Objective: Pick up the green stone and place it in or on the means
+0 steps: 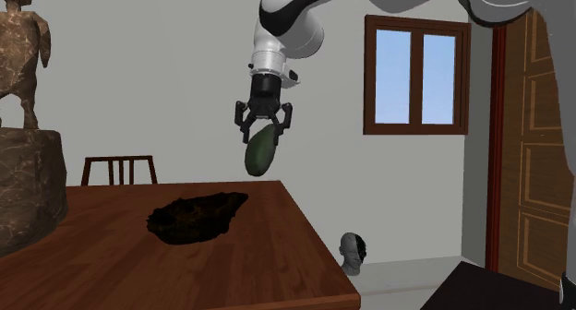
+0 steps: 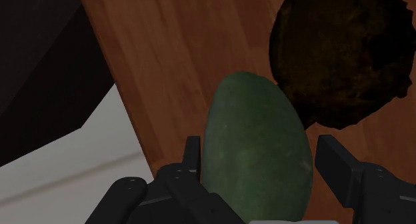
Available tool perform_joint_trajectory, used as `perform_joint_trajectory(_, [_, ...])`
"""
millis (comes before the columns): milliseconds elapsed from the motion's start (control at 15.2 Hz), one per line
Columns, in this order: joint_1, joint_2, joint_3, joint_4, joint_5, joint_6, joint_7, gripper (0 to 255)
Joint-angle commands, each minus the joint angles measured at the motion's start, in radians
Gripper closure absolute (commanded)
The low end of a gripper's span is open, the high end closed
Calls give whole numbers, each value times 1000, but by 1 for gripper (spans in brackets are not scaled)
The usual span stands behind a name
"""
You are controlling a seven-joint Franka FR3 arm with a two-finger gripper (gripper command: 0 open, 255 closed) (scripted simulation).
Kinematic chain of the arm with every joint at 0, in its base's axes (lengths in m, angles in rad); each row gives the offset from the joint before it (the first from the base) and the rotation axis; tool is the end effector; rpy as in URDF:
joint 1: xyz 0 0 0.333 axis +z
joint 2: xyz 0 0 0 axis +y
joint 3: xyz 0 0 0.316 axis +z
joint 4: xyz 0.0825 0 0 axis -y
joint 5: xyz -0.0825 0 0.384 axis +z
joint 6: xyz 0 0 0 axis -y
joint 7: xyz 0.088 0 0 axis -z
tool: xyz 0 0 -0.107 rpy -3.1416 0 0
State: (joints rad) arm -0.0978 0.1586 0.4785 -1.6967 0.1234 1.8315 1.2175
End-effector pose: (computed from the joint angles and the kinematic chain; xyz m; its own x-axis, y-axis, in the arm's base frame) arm 0.5645 0.2197 0.5059 0.6350 -0.7507 -0.1824 -0.7690 -0.6368 -0.0562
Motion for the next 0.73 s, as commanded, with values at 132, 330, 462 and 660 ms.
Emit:
perform_joint_trajectory(132, [77, 135, 25, 178, -70, -40, 111, 255])
perform_joint_trajectory(330, [149, 244, 32, 329, -126, -82, 184, 255])
perform_joint_trajectory(462, [206, 326, 31, 450, -164, -122, 228, 255])
perform_joint_trajectory(660, [259, 401, 24, 542, -194, -137, 259, 255])
